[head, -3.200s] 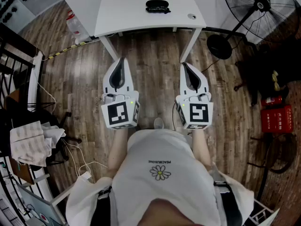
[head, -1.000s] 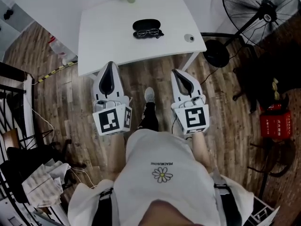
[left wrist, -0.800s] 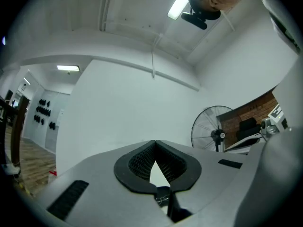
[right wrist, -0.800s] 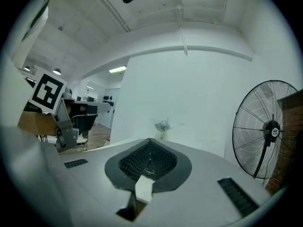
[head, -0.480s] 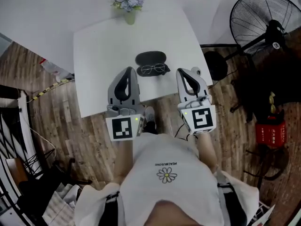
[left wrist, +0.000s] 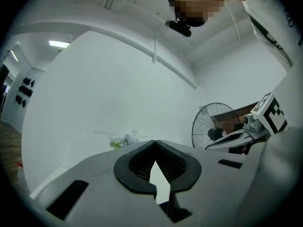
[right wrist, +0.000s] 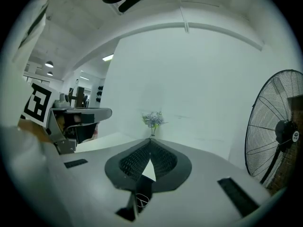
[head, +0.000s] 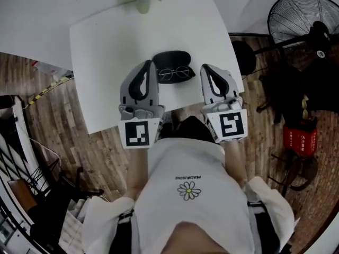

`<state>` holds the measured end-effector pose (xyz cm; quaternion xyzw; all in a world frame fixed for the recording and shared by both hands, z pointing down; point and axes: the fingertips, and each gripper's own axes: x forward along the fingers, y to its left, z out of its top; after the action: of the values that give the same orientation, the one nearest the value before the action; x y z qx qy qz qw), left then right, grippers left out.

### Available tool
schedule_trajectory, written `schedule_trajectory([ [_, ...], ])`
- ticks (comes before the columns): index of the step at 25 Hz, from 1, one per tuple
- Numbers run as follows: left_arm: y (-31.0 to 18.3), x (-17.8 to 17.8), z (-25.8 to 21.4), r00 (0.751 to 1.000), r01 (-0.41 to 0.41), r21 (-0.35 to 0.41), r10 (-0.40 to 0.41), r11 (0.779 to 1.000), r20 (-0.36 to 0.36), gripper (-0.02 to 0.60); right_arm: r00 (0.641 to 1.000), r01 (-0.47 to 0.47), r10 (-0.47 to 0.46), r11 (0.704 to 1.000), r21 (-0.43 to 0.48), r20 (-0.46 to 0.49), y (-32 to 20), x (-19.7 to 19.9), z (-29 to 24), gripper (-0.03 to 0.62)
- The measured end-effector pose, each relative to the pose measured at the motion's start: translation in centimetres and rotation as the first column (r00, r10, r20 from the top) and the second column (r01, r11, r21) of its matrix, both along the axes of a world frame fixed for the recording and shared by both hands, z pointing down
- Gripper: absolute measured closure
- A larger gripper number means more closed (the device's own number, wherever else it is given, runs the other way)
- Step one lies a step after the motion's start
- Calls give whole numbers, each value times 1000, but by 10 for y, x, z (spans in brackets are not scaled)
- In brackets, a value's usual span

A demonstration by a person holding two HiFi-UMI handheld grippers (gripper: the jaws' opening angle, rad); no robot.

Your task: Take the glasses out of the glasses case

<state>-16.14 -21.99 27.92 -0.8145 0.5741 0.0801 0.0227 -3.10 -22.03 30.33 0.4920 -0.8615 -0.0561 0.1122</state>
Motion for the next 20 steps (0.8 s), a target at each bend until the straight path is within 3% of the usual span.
schedule_trajectory([
  [20, -28, 12, 9, 998, 10, -18, -9, 1000, 57, 563, 993, 100, -98, 995, -27, 60, -36, 2, 8, 585],
])
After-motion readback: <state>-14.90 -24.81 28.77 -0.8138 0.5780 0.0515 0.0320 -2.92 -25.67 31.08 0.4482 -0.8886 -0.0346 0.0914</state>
